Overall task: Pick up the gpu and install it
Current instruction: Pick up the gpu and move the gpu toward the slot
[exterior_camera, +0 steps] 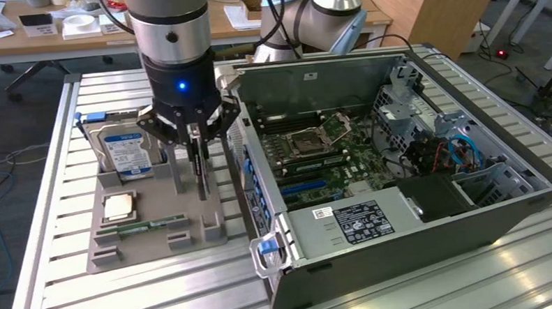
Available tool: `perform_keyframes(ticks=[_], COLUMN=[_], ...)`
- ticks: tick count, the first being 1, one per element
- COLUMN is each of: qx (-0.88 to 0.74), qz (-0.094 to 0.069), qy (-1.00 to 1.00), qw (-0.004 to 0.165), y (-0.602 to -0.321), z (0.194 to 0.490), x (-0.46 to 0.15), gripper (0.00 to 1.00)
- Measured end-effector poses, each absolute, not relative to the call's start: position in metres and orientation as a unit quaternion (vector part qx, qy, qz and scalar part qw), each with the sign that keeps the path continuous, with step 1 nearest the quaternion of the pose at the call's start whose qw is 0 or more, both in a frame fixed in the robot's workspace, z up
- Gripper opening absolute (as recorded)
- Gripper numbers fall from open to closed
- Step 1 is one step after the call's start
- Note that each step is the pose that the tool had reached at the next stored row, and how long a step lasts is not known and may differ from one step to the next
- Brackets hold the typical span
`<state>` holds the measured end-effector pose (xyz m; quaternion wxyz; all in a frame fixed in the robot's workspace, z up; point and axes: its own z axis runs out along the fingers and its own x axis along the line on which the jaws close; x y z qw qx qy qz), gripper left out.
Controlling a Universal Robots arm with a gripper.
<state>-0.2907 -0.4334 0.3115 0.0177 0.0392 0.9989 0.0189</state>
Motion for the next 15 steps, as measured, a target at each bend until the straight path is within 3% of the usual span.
perform_keyframes(ticks=[15], qx=[0.039], qz=[0.019], qy=[0.999], qw=[0.018], y=[-0.433], z=[0.347], x=[-0.291], gripper=[0.26])
